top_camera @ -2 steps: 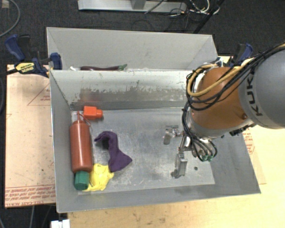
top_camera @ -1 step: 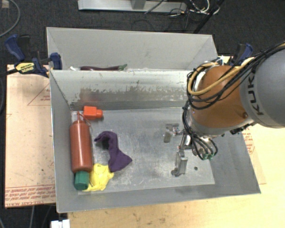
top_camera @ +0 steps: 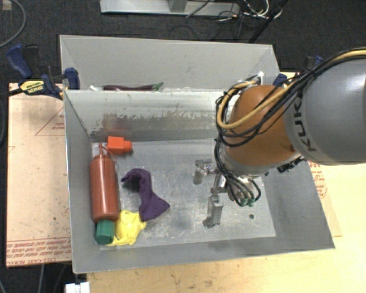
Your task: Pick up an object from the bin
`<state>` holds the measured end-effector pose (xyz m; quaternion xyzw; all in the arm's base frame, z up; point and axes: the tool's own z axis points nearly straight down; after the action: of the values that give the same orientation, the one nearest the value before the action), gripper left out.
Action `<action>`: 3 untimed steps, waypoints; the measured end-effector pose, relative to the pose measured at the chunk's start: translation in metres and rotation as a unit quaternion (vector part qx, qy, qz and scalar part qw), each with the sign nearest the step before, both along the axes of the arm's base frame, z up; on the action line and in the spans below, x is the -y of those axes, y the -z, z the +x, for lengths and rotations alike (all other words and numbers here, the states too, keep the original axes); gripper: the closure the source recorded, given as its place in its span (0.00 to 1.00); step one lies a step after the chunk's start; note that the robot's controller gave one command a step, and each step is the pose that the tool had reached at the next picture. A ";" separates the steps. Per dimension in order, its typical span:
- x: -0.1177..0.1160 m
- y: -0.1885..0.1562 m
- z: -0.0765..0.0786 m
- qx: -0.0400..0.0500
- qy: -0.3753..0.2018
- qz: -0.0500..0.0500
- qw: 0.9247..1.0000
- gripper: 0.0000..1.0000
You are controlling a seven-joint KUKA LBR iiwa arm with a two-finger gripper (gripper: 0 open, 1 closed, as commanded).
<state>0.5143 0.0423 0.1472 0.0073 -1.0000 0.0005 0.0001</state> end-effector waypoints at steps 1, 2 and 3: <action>-0.032 0.045 -0.010 0.003 -0.037 0.003 0.999 0.00; -0.065 0.059 0.010 -0.005 -0.044 0.000 0.999 0.00; -0.092 0.075 0.002 0.002 -0.057 0.003 0.998 1.00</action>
Offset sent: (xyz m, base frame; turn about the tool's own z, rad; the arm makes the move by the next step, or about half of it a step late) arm 0.0273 0.0847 -0.0409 -0.0862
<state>0.5164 0.1340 0.0725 0.0647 -0.9979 -0.0023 -0.0021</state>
